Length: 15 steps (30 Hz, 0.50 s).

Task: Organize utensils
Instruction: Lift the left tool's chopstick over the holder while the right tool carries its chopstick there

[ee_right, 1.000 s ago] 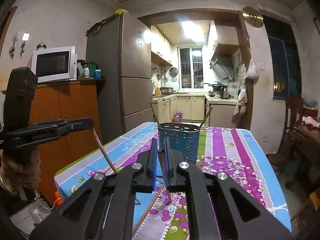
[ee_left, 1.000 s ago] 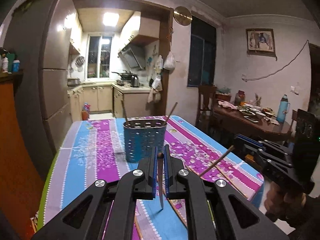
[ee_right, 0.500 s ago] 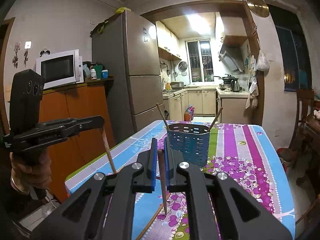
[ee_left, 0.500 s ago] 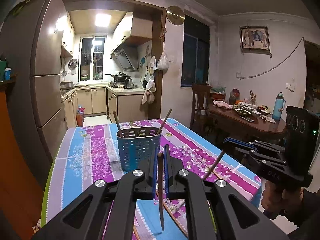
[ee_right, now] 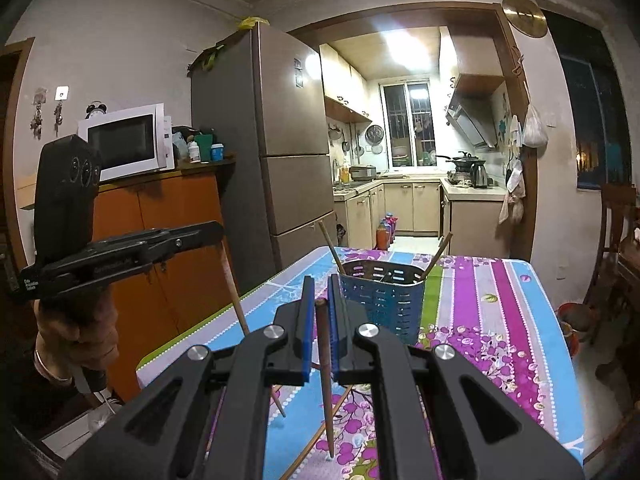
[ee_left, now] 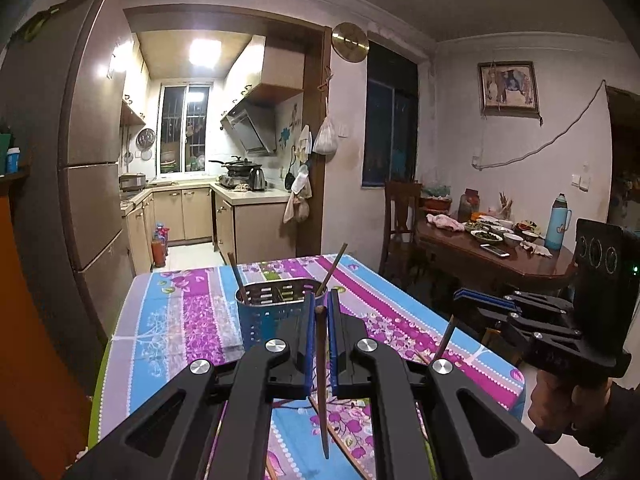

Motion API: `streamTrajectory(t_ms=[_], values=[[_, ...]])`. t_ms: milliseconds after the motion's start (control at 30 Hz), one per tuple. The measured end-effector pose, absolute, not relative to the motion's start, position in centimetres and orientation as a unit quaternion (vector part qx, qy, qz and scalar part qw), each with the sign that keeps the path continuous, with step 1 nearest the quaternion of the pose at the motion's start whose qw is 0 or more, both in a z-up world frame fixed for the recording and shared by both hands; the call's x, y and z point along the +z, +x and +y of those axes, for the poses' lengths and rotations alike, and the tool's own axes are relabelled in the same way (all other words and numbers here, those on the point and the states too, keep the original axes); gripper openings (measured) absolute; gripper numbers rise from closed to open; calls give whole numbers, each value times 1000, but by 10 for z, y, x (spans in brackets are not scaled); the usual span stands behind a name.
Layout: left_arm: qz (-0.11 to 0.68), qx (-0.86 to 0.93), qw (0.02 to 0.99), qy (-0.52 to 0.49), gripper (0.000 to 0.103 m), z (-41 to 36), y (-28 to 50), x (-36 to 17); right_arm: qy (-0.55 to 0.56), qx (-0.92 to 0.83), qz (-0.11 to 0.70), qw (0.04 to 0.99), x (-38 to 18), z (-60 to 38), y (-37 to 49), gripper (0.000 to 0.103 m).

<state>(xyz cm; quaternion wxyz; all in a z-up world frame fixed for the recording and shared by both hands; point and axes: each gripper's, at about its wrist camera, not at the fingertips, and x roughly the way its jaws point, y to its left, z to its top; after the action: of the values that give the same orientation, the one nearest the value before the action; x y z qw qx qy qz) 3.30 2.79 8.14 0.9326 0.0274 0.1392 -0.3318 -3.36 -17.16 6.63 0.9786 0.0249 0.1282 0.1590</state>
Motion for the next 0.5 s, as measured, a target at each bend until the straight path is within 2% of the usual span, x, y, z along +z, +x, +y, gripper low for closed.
streamTrajectory(t_ms=[500], values=[[113,-321,940,18,7,10,80,107,19,150,98,984,103,-180,0,5]])
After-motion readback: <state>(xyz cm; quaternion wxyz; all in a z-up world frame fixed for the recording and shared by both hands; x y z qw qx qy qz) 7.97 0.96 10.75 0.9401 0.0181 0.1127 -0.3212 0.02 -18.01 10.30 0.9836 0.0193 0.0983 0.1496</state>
